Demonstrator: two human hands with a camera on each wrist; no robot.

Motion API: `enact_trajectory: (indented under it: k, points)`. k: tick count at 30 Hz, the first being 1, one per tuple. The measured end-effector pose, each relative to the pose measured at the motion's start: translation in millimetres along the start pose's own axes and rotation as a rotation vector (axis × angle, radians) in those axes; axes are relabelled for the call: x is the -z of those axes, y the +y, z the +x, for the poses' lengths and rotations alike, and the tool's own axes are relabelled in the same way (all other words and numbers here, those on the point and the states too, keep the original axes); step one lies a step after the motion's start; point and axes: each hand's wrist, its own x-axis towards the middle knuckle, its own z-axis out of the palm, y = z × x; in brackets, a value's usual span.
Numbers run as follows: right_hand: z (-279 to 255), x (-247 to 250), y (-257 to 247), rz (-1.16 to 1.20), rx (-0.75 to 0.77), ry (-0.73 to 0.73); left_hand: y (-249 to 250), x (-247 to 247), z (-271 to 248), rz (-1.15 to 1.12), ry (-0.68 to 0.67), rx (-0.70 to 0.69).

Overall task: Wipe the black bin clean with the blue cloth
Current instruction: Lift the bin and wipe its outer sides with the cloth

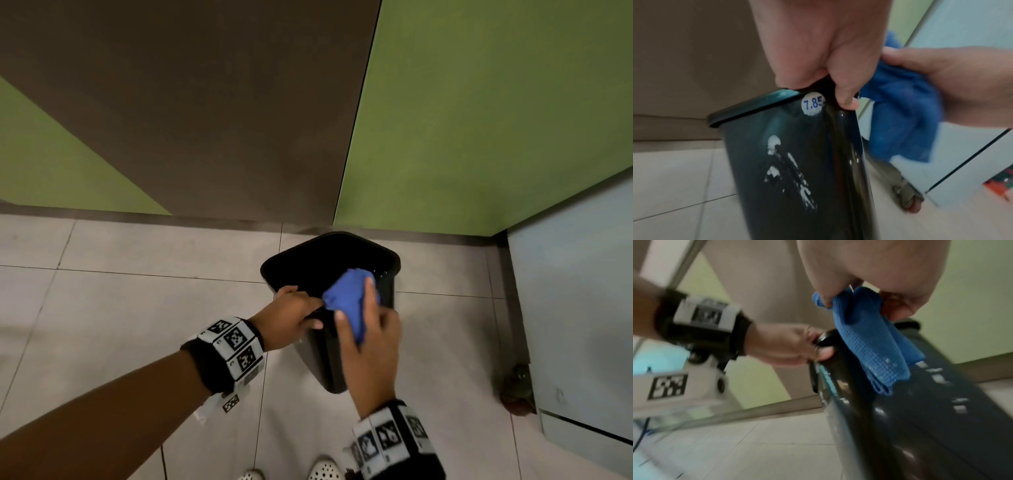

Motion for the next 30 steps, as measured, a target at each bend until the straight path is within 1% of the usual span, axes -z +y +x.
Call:
enact_trajectory:
  k: [1,2,4,6,9,11,13,15,17,19,21,22,24,26,27,28,30]
  points:
    - [2.3,-8.4,-4.3,-0.102,0.062,0.002,4.6,-2.2,0.0,-0.072,0.028,-0.025]
    - [4.6,-14.7,-10.4,-0.176,0.087,0.019,6.1,-5.3,0.2,-0.143,0.045,-0.031]
    - [8.2,-22.4,-18.6,-0.274,0.058,0.045,8.7,-5.7,-1.3,-0.24,0.074,0.029]
    - [12.9,-23.4,-22.0,-0.323,0.048,0.055,11.0,-4.0,-2.4,-0.357,0.098,0.084]
    - [26.4,-20.5,-21.9,-0.238,0.077,0.092,23.1,3.9,-3.8,-0.5,0.13,0.074]
    - [41.4,-16.0,-17.6,-0.152,0.045,0.133,31.0,9.0,-2.9,-0.58,0.133,0.06]
    - [64.6,-2.6,-13.0,-0.069,-0.039,0.128,33.0,11.6,-2.1,-0.545,0.138,0.067]
    - [88.4,11.8,-3.7,0.002,-0.15,0.051,31.7,12.8,-4.8,-0.477,0.144,0.059]
    - [97.4,19.9,-1.1,0.067,-0.202,-0.016,32.5,16.2,-10.0,-0.421,0.164,0.048]
    - [85.1,18.5,-10.1,0.148,-0.154,-0.024,30.4,18.8,-12.4,-0.398,0.179,0.04]
    - [58.1,11.9,-27.7,0.215,-0.016,-0.039,32.3,24.4,-12.7,-0.415,0.223,0.045]
    - [43.4,8.6,-36.1,0.212,0.061,-0.06,32.9,27.6,-12.8,-0.464,0.244,0.043]
    - [25.0,6.4,-48.3,0.14,0.16,-0.103,33.7,32.4,-12.3,-0.562,0.266,0.052]
    - [32.2,8.9,-50.7,0.065,0.18,-0.131,34.8,36.2,-15.4,-0.583,0.277,0.06]
    - [43.1,11.5,-48.4,0.051,0.147,-0.129,34.8,38.3,-18.2,-0.555,0.286,0.054]
    - [57.0,15.0,-44.8,0.051,0.082,-0.116,33.8,40.0,-21.5,-0.524,0.289,0.049]
    - [87.4,26.1,-36.8,0.098,-0.131,-0.091,34.9,44.3,-28.2,-0.47,0.271,0.056]
